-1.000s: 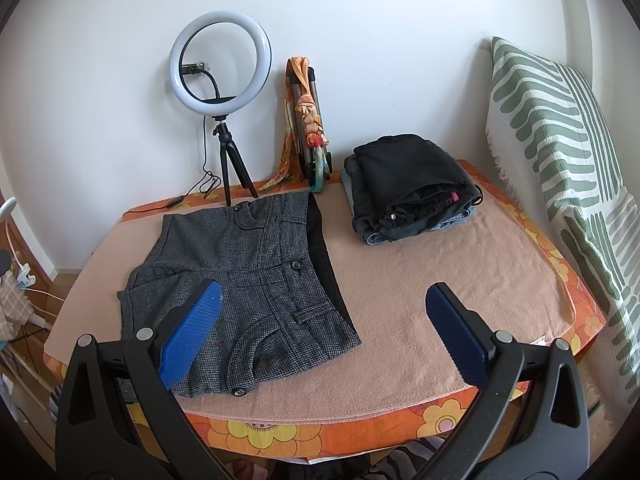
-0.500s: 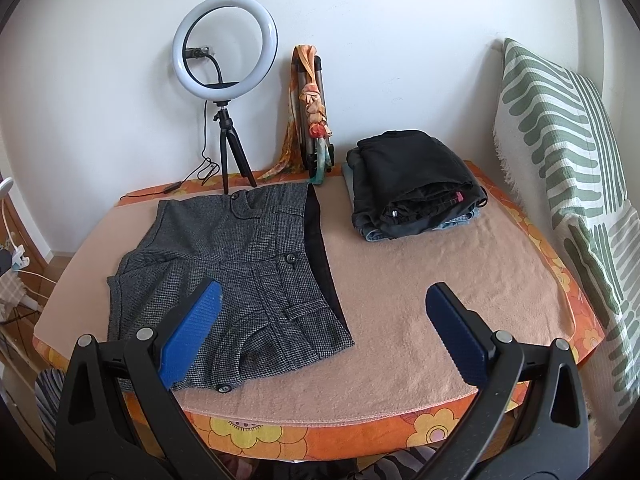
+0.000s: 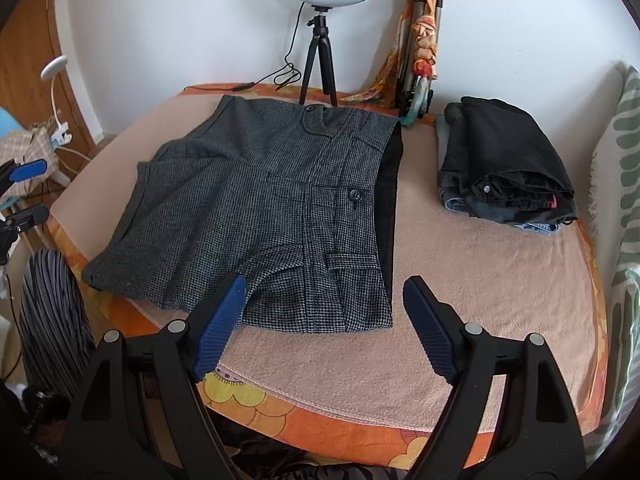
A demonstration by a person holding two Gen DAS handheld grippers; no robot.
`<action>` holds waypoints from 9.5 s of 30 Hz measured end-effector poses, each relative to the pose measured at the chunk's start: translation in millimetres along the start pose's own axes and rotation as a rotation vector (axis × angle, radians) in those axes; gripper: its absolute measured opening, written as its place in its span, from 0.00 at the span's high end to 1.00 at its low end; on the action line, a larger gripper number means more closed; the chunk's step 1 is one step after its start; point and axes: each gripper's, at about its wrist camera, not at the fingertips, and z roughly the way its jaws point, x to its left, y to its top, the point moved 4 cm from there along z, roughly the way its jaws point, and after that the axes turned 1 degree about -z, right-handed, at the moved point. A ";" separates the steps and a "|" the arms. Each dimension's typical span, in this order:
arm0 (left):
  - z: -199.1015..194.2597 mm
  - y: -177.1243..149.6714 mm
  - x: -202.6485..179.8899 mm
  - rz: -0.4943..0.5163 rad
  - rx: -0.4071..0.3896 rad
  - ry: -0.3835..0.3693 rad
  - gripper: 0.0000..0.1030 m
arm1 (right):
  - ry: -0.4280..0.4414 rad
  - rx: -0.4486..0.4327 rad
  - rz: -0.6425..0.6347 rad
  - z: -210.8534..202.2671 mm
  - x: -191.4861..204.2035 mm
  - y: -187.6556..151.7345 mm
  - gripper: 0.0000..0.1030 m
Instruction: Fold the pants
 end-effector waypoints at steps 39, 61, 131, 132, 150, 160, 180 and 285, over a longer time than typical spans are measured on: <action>55.5 -25.4 -14.5 0.167 0.106 -0.138 0.96 | -0.112 0.141 -0.641 66.1 63.1 0.0 0.92; 107.1 152.2 93.2 0.110 -0.065 -0.044 0.98 | -0.251 -0.004 -0.648 83.0 31.0 172.6 0.95; 281.9 141.9 186.6 -0.313 0.065 -0.094 0.93 | -0.017 0.185 0.146 226.9 -110.6 149.9 0.46; 282.4 142.0 185.1 -0.311 0.066 -0.091 0.93 | -0.023 0.193 0.163 229.4 -112.0 142.9 0.44; 285.6 147.9 180.4 -0.279 0.046 -0.056 0.93 | -0.001 0.120 0.305 221.2 -134.7 157.6 0.96; 269.9 147.4 197.9 -0.213 0.085 0.066 0.65 | -0.127 0.117 0.220 191.4 -107.3 153.7 0.64; 182.2 73.3 19.1 0.285 0.158 -0.298 0.65 | 0.285 0.045 0.716 196.0 -37.4 95.6 0.44; 258.7 126.5 6.3 0.156 0.037 -0.142 0.70 | 0.116 -0.300 0.749 160.9 -85.1 126.9 0.80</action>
